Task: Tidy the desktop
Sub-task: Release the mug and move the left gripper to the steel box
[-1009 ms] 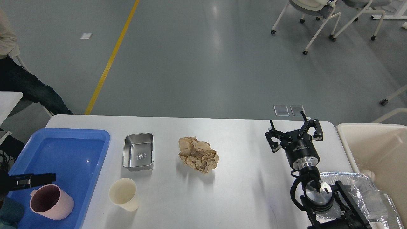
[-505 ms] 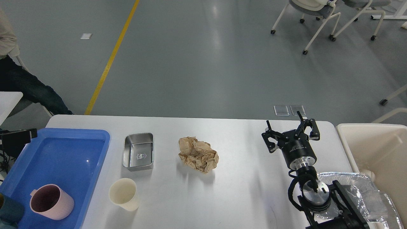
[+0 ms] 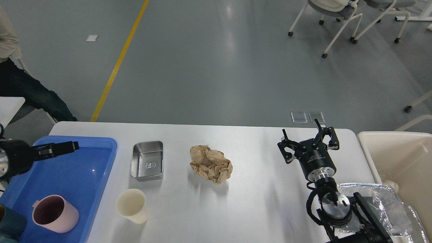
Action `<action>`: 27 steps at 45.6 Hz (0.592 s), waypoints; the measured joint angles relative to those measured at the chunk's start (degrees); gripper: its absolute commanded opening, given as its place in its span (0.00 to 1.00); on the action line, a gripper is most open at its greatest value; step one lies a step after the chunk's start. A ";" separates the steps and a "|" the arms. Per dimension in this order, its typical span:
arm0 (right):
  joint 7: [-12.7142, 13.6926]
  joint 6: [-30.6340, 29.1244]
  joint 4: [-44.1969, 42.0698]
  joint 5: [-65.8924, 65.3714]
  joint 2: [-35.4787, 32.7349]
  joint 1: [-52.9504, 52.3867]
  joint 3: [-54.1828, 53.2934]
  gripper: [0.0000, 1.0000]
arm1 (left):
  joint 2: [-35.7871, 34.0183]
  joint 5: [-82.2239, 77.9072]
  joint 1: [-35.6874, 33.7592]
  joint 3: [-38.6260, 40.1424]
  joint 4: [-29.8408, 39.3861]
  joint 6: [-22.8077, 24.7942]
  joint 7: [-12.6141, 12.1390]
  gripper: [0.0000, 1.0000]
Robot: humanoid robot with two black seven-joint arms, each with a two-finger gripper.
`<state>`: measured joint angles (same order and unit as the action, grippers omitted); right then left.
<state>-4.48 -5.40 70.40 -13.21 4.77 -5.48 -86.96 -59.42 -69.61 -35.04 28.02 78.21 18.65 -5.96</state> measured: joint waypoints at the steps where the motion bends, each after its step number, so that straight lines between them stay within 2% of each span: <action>1: 0.00 -0.01 0.00 0.00 -0.01 0.01 -0.01 1.00 | 1.92 -0.08 -0.53 -0.08 -1.79 0.13 -0.07 0.97; 6: 0.00 -0.04 0.04 -0.01 -0.02 0.09 -0.04 1.00 | 12.00 -0.28 -2.76 -0.35 -10.97 0.47 -0.18 0.97; 13: 0.00 -0.05 0.09 -0.06 -0.07 0.35 -0.03 1.00 | 21.42 -0.46 -3.26 -0.51 -18.23 0.48 -0.26 0.97; 21: 0.00 -0.06 0.09 -0.06 -0.51 0.63 -0.20 1.00 | 27.24 -0.50 -2.99 -1.77 -24.10 -0.13 -0.26 0.97; 27: 0.00 -0.06 0.09 -0.06 -0.60 0.72 -0.30 1.00 | 29.47 -0.43 -2.37 -2.79 -25.87 -0.65 -0.21 0.96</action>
<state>-4.48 -5.45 70.49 -13.27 4.17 -4.76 -87.26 -29.95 -70.04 -37.41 25.23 52.34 18.00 -6.17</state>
